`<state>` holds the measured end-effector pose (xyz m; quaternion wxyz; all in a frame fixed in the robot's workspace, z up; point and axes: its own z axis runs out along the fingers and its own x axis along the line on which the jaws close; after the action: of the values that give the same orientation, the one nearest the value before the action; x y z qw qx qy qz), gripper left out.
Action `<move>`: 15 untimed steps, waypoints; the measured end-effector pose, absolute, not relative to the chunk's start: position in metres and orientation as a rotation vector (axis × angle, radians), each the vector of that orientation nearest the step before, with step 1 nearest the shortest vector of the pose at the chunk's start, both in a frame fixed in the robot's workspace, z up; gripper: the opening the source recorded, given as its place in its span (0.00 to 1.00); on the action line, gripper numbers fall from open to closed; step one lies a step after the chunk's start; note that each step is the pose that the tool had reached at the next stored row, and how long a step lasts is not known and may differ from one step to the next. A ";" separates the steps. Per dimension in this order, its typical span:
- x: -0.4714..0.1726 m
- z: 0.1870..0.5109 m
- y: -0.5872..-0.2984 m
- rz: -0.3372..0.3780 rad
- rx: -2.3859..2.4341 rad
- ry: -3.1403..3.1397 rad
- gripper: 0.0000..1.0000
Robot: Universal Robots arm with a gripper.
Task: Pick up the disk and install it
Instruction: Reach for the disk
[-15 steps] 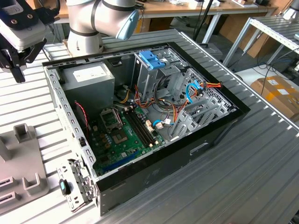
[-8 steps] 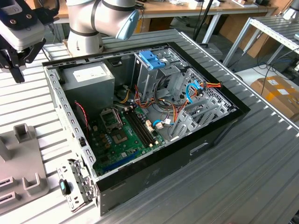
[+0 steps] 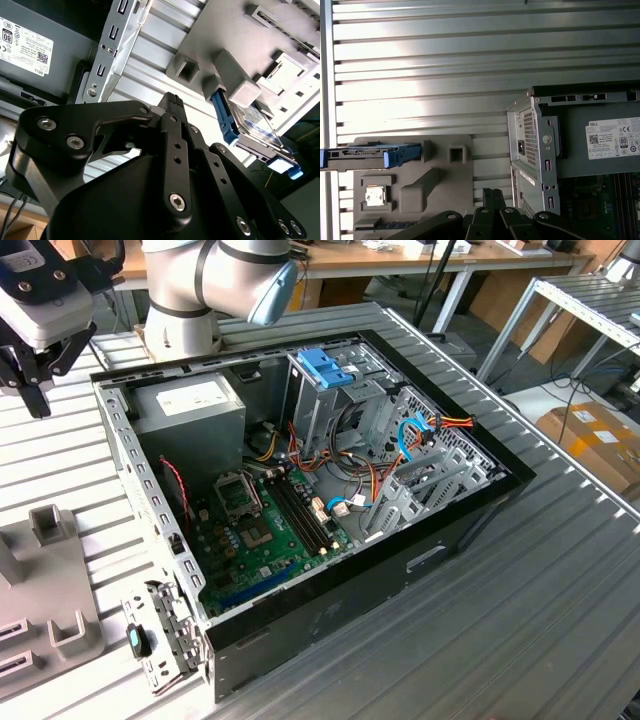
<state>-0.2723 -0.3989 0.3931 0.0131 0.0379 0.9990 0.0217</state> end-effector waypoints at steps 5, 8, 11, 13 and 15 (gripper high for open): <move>-0.277 0.393 -0.399 0.068 0.118 3.113 0.11; -0.282 0.393 -0.399 0.068 0.118 3.113 0.11; -0.288 0.393 -0.397 0.068 0.118 3.112 0.11; -0.291 0.393 -0.396 0.068 0.118 3.113 0.11; -0.295 0.393 -0.395 0.068 0.118 3.112 0.11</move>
<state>-0.2950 -0.3947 0.3930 0.0131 0.0379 0.9990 0.0217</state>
